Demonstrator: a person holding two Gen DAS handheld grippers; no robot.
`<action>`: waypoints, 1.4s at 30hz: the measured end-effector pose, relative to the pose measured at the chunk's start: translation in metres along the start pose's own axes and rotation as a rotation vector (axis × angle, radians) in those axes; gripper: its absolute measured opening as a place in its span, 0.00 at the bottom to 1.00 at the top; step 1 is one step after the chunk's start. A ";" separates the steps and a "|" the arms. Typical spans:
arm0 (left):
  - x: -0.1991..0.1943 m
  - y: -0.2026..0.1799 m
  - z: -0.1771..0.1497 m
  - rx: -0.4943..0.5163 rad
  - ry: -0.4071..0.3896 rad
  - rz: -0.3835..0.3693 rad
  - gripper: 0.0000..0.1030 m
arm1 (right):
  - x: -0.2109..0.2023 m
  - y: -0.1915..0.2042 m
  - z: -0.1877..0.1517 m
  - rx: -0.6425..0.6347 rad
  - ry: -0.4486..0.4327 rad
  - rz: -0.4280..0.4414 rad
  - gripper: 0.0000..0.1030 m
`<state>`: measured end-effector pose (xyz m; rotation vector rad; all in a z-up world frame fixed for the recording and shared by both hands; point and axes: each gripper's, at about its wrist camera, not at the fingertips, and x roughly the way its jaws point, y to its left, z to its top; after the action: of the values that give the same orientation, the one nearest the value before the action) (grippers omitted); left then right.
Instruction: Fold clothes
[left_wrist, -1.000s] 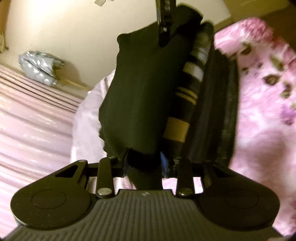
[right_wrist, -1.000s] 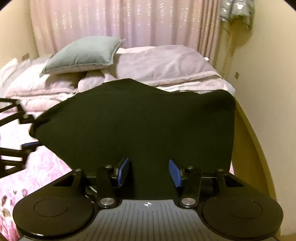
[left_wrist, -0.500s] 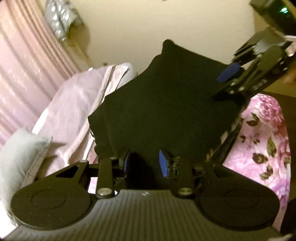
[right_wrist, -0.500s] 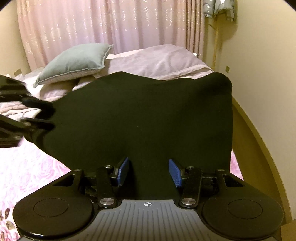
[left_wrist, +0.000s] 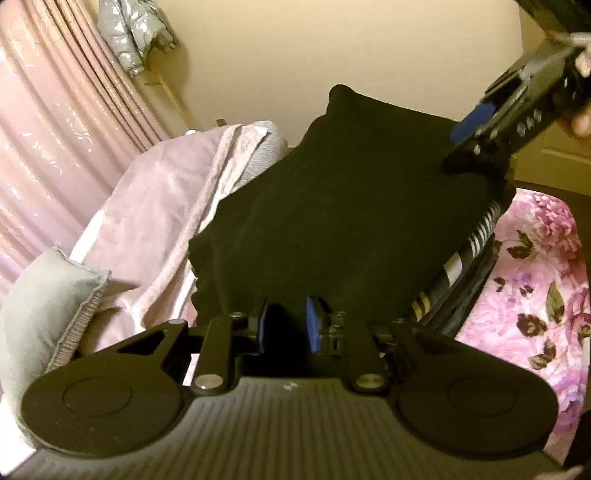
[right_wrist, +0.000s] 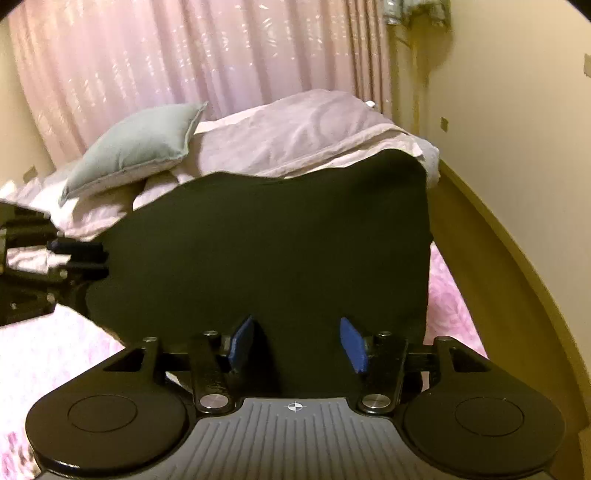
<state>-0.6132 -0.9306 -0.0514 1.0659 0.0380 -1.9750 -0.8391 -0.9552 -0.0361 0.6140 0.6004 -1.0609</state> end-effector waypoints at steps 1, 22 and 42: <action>-0.001 0.002 0.001 -0.009 -0.001 0.007 0.17 | -0.004 -0.001 0.002 0.014 -0.017 0.002 0.59; -0.080 -0.018 -0.045 -0.427 -0.007 -0.015 0.77 | -0.068 0.039 -0.086 0.077 -0.009 -0.113 0.94; -0.231 -0.061 -0.154 -0.544 -0.076 -0.088 0.85 | -0.174 0.209 -0.196 0.280 -0.068 -0.355 1.00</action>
<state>-0.4943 -0.6761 -0.0106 0.6410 0.5564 -1.9199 -0.7401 -0.6358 -0.0117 0.7274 0.5156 -1.5109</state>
